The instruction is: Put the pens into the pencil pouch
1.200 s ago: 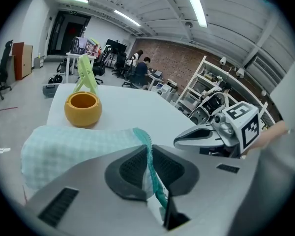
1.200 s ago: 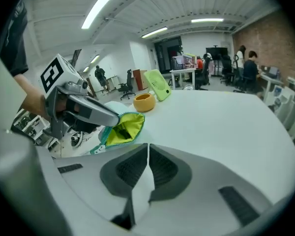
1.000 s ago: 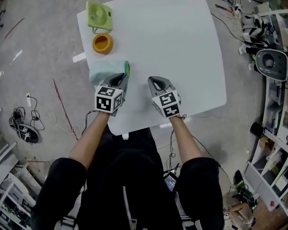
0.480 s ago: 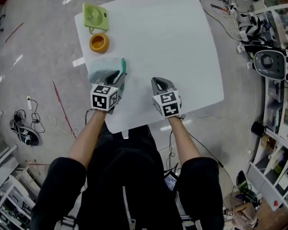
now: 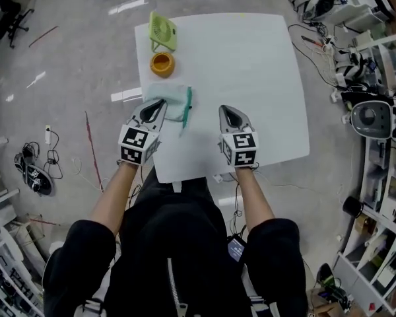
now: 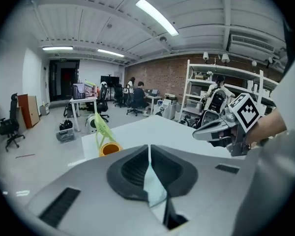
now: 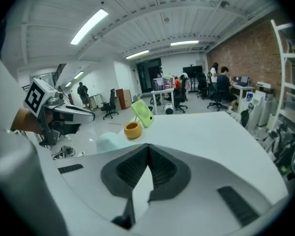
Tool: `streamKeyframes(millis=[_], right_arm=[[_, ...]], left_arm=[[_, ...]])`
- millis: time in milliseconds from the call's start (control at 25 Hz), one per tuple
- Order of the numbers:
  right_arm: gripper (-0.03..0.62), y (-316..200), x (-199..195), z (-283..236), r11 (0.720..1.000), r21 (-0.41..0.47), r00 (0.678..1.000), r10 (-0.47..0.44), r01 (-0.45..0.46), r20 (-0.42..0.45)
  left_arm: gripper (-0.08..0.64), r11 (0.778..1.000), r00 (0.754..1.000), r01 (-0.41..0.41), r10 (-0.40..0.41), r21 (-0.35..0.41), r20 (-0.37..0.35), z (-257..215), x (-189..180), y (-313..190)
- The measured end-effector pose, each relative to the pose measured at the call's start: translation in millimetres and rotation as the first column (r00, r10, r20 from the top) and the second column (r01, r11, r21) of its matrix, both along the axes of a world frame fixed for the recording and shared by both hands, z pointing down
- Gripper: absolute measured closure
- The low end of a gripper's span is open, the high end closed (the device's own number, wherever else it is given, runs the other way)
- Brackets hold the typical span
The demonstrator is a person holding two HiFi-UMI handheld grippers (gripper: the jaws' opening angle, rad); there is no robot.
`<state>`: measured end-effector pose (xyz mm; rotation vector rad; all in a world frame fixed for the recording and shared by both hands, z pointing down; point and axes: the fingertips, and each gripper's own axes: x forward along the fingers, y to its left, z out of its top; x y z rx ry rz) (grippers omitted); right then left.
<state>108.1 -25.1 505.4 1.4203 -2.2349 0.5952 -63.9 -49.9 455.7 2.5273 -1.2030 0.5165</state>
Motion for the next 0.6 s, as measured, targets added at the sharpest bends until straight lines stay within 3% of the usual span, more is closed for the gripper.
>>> streamKeyframes(millis=[360, 600], right_arm=[[0.583, 7, -23, -97, 0.975, 0.210, 0.998, 0.065, -0.069, 0.025], [0.584, 35, -28, -127, 0.952, 0.284, 0.993, 0.112, -0.114, 0.023]], left_arm=[[0.526, 0.995, 0.997, -0.007, 0.015, 0.101, -0.069, -59, -40, 10], [0.526, 0.990, 0.994, -0.032, 0.045, 0.134, -0.095, -69, -52, 24]])
